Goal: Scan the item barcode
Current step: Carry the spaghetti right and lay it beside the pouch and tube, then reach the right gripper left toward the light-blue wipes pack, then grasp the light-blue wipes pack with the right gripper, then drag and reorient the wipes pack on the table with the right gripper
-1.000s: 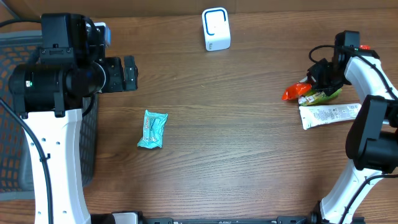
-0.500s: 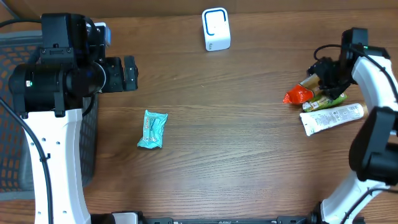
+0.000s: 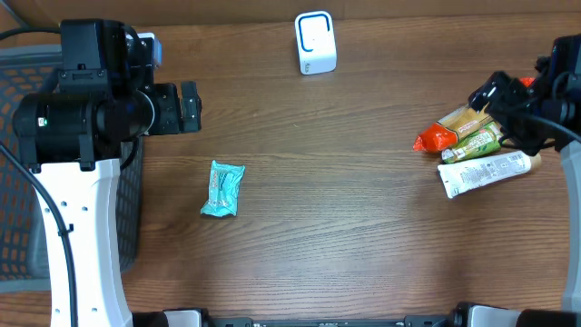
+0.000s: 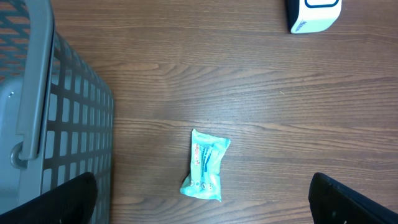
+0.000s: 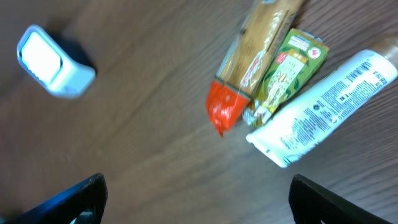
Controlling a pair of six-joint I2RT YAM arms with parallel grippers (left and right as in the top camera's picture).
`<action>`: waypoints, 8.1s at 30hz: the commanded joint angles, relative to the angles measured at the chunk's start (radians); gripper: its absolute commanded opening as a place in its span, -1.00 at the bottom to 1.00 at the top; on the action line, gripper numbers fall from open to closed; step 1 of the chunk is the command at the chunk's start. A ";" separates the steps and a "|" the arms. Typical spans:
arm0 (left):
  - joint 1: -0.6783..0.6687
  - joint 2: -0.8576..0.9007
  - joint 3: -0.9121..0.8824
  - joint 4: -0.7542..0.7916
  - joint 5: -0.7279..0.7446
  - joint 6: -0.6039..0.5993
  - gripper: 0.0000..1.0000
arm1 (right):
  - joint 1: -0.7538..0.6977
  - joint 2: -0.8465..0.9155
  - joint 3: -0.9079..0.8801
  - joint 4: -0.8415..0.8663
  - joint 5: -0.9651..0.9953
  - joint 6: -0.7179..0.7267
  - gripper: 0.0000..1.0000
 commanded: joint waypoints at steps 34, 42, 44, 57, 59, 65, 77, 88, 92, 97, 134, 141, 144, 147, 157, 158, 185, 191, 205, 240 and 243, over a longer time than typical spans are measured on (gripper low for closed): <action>-0.005 0.004 -0.004 0.004 -0.006 0.015 0.99 | 0.923 0.651 0.025 0.749 -0.208 -0.006 0.79; -0.005 0.004 -0.004 0.004 -0.006 0.015 0.99 | 1.053 0.721 0.026 0.850 0.035 -0.031 0.67; -0.005 0.004 -0.004 0.004 -0.006 0.015 0.99 | 1.065 0.737 0.026 0.885 0.055 -0.005 0.65; -0.005 0.004 -0.004 0.004 -0.006 0.015 0.99 | 1.063 0.829 0.025 0.814 0.212 0.077 0.39; -0.005 0.004 -0.004 0.004 -0.006 0.015 0.99 | 1.054 0.829 0.026 0.764 0.253 0.077 0.36; -0.005 0.004 -0.004 0.004 -0.006 0.015 0.99 | 0.986 0.821 0.071 0.555 0.332 0.066 0.31; -0.005 0.004 -0.004 0.004 -0.006 0.015 0.99 | 0.866 0.732 0.242 0.197 0.362 -0.040 0.51; -0.005 0.004 -0.004 0.004 -0.006 0.015 0.99 | 0.940 0.725 0.285 0.223 0.334 0.470 0.51; -0.005 0.004 -0.004 0.004 -0.006 0.015 0.99 | 0.956 0.775 0.285 0.222 0.422 0.526 0.51; -0.005 0.004 -0.004 0.004 -0.006 0.015 1.00 | 0.958 0.823 0.285 0.172 0.443 0.523 0.46; -0.005 0.004 -0.004 0.004 -0.006 0.015 0.99 | 0.948 0.829 0.266 -0.084 0.438 0.414 -0.03; -0.005 0.004 -0.004 0.004 -0.006 0.015 0.99 | 0.967 0.829 0.204 -0.080 0.486 0.413 -0.66; -0.005 0.004 -0.004 0.004 -0.006 0.015 0.99 | 0.967 0.829 0.185 -0.073 0.494 0.407 -0.92; -0.005 0.004 -0.004 0.004 -0.006 0.015 0.99 | 0.969 0.829 0.186 -0.066 0.481 0.285 -0.92; -0.005 0.004 -0.004 0.004 -0.006 0.015 1.00 | 0.937 0.604 0.209 0.055 0.157 -0.047 -0.92; -0.005 0.004 -0.004 0.004 -0.006 0.015 1.00 | 0.921 0.565 0.208 0.087 0.065 -0.084 -0.92; -0.005 0.004 -0.004 0.004 -0.006 0.015 0.99 | 1.096 0.569 -0.025 0.318 0.412 -0.119 0.09; -0.005 0.004 -0.004 0.004 -0.006 0.015 0.99 | 1.151 0.664 -0.025 0.325 0.595 -0.171 0.09; -0.005 0.004 -0.004 0.004 -0.006 0.015 1.00 | 1.153 0.792 -0.025 0.328 0.687 -0.221 0.10; -0.005 0.004 -0.004 0.004 -0.006 0.015 0.99 | 1.026 0.659 0.077 0.255 0.033 -0.394 -0.92; -0.005 0.004 -0.004 0.004 -0.006 0.015 1.00 | 0.958 0.579 0.077 0.271 -0.223 -0.437 -0.92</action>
